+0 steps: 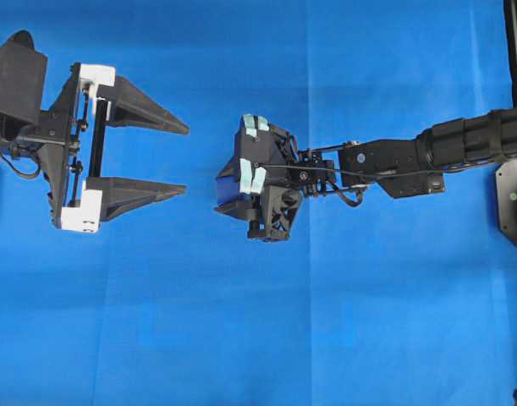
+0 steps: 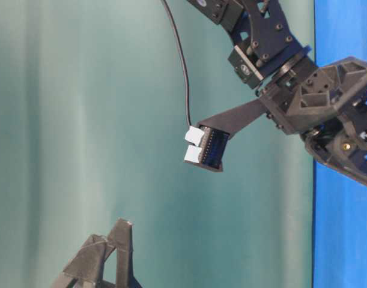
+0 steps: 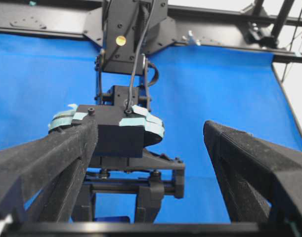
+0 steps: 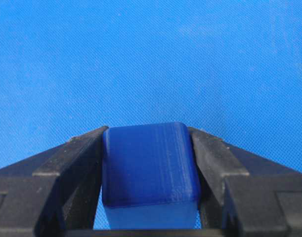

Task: Handover the blue block to the right arm after grasping it with the left arm, then place it in the designated position.
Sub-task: 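Move the right gripper toward table center and lower the cube, then open the right gripper, release the cube, and retract right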

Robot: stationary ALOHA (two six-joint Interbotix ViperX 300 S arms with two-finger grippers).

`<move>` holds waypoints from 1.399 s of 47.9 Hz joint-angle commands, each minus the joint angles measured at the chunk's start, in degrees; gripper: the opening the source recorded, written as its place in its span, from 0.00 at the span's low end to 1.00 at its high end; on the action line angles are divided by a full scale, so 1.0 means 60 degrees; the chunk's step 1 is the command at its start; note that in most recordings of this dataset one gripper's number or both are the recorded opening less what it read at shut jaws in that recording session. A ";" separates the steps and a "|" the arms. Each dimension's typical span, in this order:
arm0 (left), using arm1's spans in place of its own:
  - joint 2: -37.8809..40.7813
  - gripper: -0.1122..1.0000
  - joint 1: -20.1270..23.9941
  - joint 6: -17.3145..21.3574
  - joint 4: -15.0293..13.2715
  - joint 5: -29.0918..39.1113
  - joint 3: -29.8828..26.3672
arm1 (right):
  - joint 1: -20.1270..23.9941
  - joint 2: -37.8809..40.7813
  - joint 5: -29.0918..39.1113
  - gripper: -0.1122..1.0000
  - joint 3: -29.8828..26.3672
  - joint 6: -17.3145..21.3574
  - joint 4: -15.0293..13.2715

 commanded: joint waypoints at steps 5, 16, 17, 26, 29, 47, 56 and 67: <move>-0.0059 0.92 0.0029 0.0015 0.0015 -0.0044 -0.0220 | 0.0015 -0.0161 -0.0088 0.42 -0.0234 0.0000 0.0176; -0.0073 0.92 0.0029 0.0015 0.0015 -0.0029 -0.0205 | 0.0029 -0.0161 -0.0088 0.62 -0.0220 0.0000 0.0322; -0.0073 0.92 0.0029 0.0015 0.0015 -0.0029 -0.0205 | 0.0029 -0.0161 -0.0073 0.66 -0.0220 0.0000 0.0322; -0.0103 0.92 0.0029 0.0015 0.0015 -0.0029 -0.0190 | 0.0029 -0.0161 -0.0073 0.82 -0.0234 0.0000 0.0352; -0.0103 0.92 0.0029 0.0015 0.0029 -0.0029 -0.0190 | 0.0015 -0.0161 -0.0073 0.82 -0.0220 0.0000 0.0337; -0.0117 0.92 0.0029 0.0015 0.0029 -0.0029 -0.0161 | 0.0073 -0.0527 0.0293 0.82 -0.0161 0.0015 0.0337; -0.0132 0.92 0.0044 0.0015 0.0029 -0.0029 -0.0176 | 0.0117 -0.1362 0.0967 0.82 0.0073 0.0000 0.0337; -0.0117 0.92 0.0029 0.0000 0.0015 -0.0029 -0.0176 | 0.0117 -0.2783 0.1992 0.82 0.0381 0.0000 0.0337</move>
